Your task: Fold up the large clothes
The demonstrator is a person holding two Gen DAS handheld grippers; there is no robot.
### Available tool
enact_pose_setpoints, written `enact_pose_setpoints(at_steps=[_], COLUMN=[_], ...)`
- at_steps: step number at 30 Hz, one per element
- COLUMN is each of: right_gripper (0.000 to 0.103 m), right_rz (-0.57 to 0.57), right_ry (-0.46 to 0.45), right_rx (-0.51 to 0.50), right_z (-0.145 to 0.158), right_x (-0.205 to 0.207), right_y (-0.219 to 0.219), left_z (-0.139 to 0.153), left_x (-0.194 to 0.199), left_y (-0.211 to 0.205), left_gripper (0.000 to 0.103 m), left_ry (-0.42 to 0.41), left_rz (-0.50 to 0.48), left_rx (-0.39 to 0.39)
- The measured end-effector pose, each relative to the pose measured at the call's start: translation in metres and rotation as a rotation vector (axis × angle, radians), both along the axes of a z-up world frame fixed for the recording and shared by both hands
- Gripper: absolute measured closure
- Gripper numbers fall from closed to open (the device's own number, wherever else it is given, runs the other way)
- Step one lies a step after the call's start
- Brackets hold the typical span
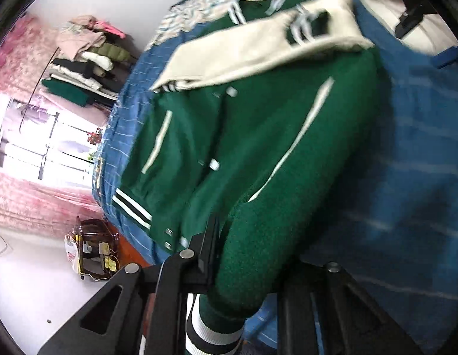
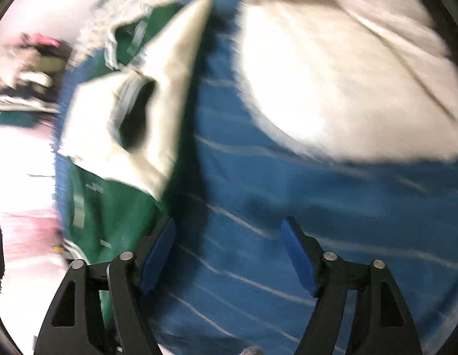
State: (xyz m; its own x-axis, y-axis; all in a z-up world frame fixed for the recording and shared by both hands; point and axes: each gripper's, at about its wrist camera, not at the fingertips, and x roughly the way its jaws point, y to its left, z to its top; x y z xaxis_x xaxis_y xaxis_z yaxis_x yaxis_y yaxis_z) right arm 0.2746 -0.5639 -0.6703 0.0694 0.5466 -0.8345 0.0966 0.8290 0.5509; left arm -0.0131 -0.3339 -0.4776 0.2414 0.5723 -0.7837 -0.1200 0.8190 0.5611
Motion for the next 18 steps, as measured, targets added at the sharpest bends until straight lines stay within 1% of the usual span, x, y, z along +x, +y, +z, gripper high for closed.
enact_pose_setpoints(at_steps=[1,3,5,7,8,9,10,11,12,13,14,15,16,17,18], right_gripper=[0.015,0.012,0.011,0.011,0.011,0.011,0.011,0.016,0.043,0.056,0.064,0.078,0.084,0.085,0.087], right_rz=[-0.014,-0.038,-0.048,-0.078,-0.093,-0.098,-0.105,-0.113,-0.13,-0.143,-0.153,-0.164,-0.182,-0.199,-0.207], right_ry=[-0.031,-0.094,-0.111,-0.068,-0.022,0.008,0.065,0.131,0.15,0.165,0.163,0.16,0.159,0.154,0.145], right_rx=[0.06,0.141,0.203,0.269,0.301,0.32,0.331,0.335,0.338,0.298,0.252,0.237,0.226,0.216,0.2], right_z=[0.002,0.007,-0.001,-0.018,-0.033,-0.042,-0.055,-0.065,-0.071,-0.072,-0.065,-0.061,-0.05,-0.037,-0.018], right_x=[0.004,0.018,0.043,0.068,0.083,0.087,0.095,0.099,0.099,0.1,0.103,0.106,0.108,0.11,0.112], right_y=[0.004,0.021,0.037,0.056,0.07,0.076,0.087,0.096,0.105,0.116,0.127,0.137,0.143,0.149,0.153], left_z=[0.004,0.008,0.009,0.008,0.008,0.009,0.009,0.009,0.011,0.013,0.017,0.022,0.027,0.035,0.04], left_x=[0.005,0.009,0.012,0.009,0.007,0.006,0.006,0.005,0.005,0.005,0.004,0.005,0.004,0.004,0.004], left_y=[0.006,0.01,0.017,0.016,0.016,0.019,0.021,0.024,0.028,0.035,0.041,0.052,0.064,0.078,0.088], left_gripper=[0.089,0.089,0.089,0.089,0.089,0.089,0.089,0.089,0.089,0.089,0.089,0.089,0.089,0.089,0.089], left_ry=[-0.007,-0.013,-0.017,-0.013,-0.013,-0.014,-0.015,-0.016,-0.017,-0.019,-0.023,-0.029,-0.037,-0.047,-0.053], left_rz=[0.005,0.005,0.003,-0.004,-0.004,-0.005,-0.009,-0.012,-0.014,-0.011,-0.007,0.0,0.009,0.017,0.024], left_rx=[0.0,0.008,0.005,0.0,-0.009,-0.021,-0.031,-0.043,-0.059,-0.074,-0.09,-0.108,-0.123,-0.136,-0.148])
